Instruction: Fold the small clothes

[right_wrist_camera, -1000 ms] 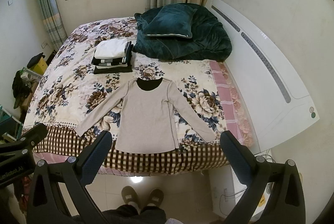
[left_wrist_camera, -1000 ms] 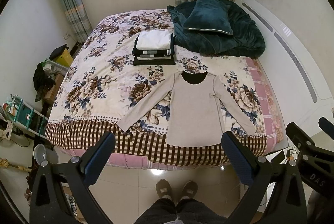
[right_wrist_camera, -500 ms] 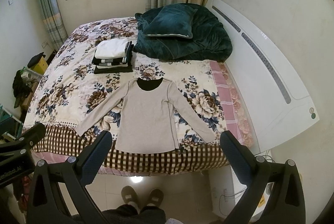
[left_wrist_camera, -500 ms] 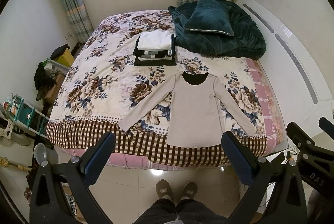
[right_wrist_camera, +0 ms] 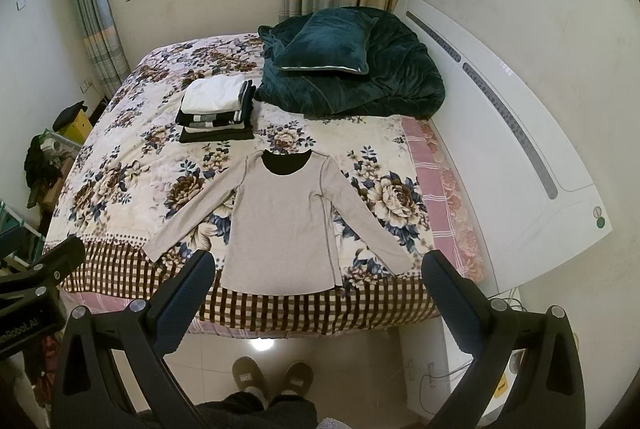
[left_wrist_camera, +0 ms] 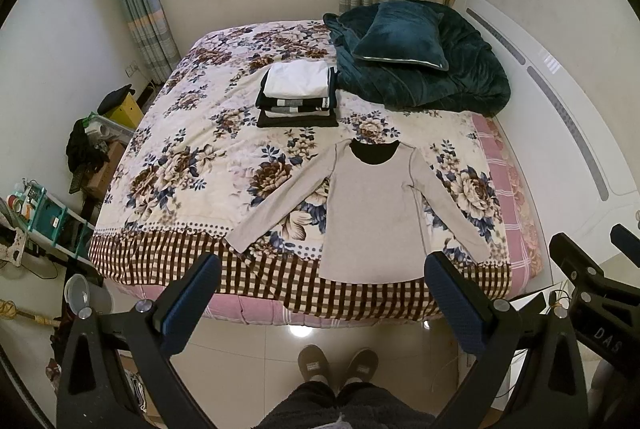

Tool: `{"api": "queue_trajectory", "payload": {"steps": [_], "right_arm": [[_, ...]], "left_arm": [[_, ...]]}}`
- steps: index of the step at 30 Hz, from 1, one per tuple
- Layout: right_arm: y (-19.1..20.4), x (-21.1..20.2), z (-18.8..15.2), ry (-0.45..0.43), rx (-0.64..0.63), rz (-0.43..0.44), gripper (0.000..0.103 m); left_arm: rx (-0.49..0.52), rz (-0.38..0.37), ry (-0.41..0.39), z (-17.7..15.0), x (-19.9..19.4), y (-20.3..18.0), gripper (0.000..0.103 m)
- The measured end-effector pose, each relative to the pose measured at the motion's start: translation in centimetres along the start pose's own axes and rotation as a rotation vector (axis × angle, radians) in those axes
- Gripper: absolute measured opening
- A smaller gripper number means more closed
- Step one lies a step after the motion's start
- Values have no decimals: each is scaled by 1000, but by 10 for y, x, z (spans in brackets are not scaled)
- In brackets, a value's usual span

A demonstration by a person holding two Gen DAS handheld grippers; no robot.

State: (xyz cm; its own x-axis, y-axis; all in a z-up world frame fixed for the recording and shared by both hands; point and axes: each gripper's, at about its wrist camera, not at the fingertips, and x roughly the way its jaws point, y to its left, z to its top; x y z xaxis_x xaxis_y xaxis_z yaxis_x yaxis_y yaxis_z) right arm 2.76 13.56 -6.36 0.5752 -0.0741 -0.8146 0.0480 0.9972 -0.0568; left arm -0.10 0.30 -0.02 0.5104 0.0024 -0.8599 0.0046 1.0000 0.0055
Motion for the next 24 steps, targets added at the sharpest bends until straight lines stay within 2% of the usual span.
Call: {"api": "queue_trajectory", "payload": {"steps": [24], "right_arm": [[1, -3, 5, -3, 1, 3, 103]], "left_arm": [[0, 3, -6, 8, -5, 1, 103]]}}
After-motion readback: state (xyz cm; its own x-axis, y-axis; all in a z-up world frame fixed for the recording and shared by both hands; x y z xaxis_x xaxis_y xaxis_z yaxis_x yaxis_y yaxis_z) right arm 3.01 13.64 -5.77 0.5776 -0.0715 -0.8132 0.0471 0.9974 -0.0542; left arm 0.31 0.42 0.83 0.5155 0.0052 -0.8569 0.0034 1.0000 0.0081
